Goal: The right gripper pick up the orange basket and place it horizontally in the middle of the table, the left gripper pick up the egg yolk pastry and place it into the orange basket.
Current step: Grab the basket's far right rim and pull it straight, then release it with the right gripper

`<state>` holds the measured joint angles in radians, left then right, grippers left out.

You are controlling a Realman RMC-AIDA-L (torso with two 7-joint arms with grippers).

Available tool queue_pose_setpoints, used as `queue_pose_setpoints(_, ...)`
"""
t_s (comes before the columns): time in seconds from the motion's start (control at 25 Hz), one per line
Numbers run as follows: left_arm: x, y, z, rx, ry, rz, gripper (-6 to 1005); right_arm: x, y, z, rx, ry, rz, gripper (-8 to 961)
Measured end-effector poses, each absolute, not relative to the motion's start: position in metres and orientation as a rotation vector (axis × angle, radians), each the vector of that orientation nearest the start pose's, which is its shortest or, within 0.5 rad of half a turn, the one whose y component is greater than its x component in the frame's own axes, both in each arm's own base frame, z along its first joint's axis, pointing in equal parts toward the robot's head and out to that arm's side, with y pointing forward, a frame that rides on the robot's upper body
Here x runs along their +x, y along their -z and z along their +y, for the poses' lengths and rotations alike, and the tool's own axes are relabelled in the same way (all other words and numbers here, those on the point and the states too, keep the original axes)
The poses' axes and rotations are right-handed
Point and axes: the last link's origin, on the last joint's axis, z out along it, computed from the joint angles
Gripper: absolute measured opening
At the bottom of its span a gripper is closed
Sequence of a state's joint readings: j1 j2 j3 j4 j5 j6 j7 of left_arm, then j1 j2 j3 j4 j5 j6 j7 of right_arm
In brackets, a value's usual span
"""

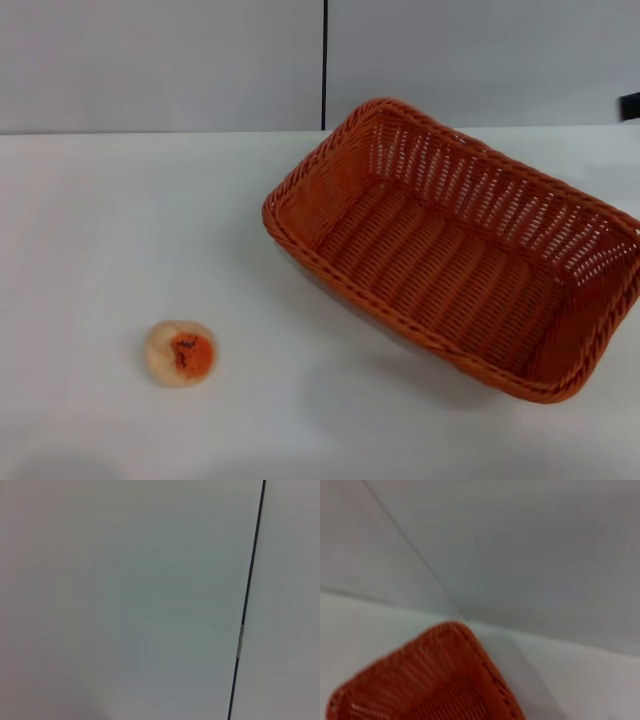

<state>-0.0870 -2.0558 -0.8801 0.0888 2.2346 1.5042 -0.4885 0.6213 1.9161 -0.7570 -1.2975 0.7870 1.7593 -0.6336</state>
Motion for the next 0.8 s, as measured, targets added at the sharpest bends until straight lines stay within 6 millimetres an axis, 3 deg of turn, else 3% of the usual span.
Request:
queue_pose_setpoints(0.28,-0.435,-0.053,0.161,-1.259,0.673,-0.757,742,0.21,-0.104,0.395,-2.408,0.054,1.345,606)
queue_pose_setpoints(0.48,-0.438,-0.054,0.154,-1.253,0.659,-0.765,743,0.208,-0.083,0.401,-2.445,0.064,1.296,589)
queue_pose_setpoints(0.8,-0.438,-0.056,0.151,-1.242,0.659,-0.761,743,0.222,-0.047,0.407,-2.462,0.078,1.268,563)
